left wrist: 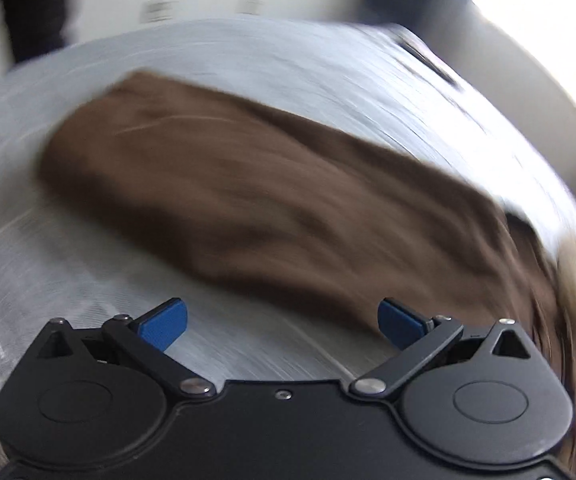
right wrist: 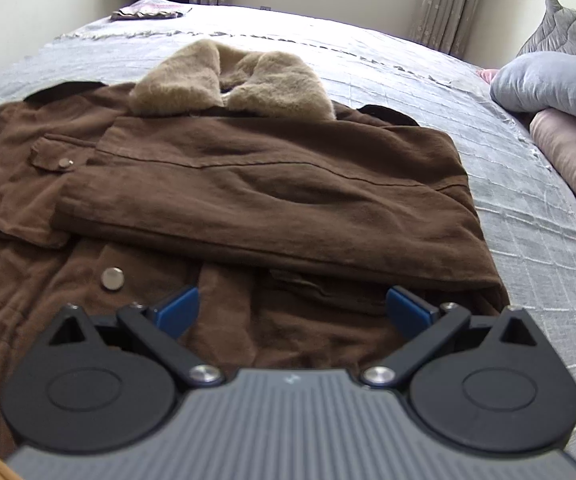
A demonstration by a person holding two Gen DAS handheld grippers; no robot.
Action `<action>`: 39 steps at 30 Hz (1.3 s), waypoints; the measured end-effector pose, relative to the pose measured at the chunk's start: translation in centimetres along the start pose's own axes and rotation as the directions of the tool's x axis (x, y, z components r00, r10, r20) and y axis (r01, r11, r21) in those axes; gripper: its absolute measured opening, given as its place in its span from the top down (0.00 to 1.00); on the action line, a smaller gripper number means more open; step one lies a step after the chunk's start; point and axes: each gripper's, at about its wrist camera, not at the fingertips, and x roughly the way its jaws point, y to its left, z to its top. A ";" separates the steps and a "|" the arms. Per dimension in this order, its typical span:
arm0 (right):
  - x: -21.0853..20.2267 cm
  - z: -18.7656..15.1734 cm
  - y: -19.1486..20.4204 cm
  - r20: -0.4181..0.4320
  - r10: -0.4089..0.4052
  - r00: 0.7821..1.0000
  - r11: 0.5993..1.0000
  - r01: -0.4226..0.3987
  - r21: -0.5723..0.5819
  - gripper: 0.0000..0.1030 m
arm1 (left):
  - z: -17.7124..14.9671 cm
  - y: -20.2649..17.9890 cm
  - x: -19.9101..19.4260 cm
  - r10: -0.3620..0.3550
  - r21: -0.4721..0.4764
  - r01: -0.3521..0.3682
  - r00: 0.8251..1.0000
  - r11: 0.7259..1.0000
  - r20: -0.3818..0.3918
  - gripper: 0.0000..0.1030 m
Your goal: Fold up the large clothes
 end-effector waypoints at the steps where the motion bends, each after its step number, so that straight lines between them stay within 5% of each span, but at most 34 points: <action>1: 0.2 0.0 -0.1 -0.002 -0.003 1.000 1.000 0.003 0.006 0.01 | 0.2 1.2 0.2 -0.028 -0.057 0.030 0.999 0.998 0.036 0.03; 4: 0.9 0.0 -0.4 -0.008 0.004 1.000 1.000 -0.004 0.022 0.01 | 0.9 2.4 0.5 -0.047 -0.132 0.063 0.992 0.989 0.118 0.07; 6: 1.4 0.0 -0.4 -0.013 0.002 1.000 1.000 -0.002 0.023 0.01 | 1.2 2.6 0.9 -0.033 -0.151 0.058 0.986 0.987 0.161 0.28; 8: 1.7 0.2 -0.4 -0.016 0.003 1.000 1.000 -0.003 0.027 0.01 | 1.5 2.8 1.4 -0.019 -0.169 0.053 0.980 0.984 0.196 0.78; 9: 1.8 0.2 -0.4 -0.015 0.008 1.000 0.999 -0.008 0.031 0.01 | 1.7 2.9 1.6 -0.031 -0.190 0.070 0.980 0.979 0.197 0.82; 12: 1.8 0.4 -0.6 -0.003 0.034 0.999 0.999 -0.034 0.043 0.01 | 2.2 1.7 0.4 -0.073 -0.188 0.126 0.961 0.974 0.267 0.89; 16: 1.6 0.5 -0.9 0.011 0.050 0.999 0.997 -0.050 0.061 0.01 | 2.9 -2.6 -2.8 -0.230 -0.080 0.274 0.906 0.958 0.355 0.90; 22: 1.0 1.0 -2.3 0.069 0.093 0.993 0.987 -0.101 0.126 0.01 | 1.5 -12.9 -6.8 -0.489 0.113 0.481 0.805 0.870 0.337 0.90; 28: 0.3 1.5 -4.5 0.143 0.149 0.978 0.959 -0.178 0.222 0.01 | -3.6 -23.4 -7.7 -0.670 0.278 0.617 0.723 0.736 0.170 0.90; 33: 0.7 1.3 -6.4 0.158 0.163 0.974 0.933 -0.204 0.296 0.01 | -11.3 -29.9 -5.0 -0.748 0.349 0.742 0.647 0.573 -0.147 0.89; 36: 1.1 1.0 -7.6 0.162 0.188 0.969 0.905 -0.235 0.354 0.01 | -16.5 -31.3 -1.4 -0.684 0.354 0.777 0.628 0.521 -0.371 0.86; 39: 1.4 0.7 -8.3 0.175 0.216 0.961 0.878 -0.269 0.396 0.01 | -20.0 -31.2 1.4 -0.575 0.391 0.765 0.644 0.512 -0.506 0.76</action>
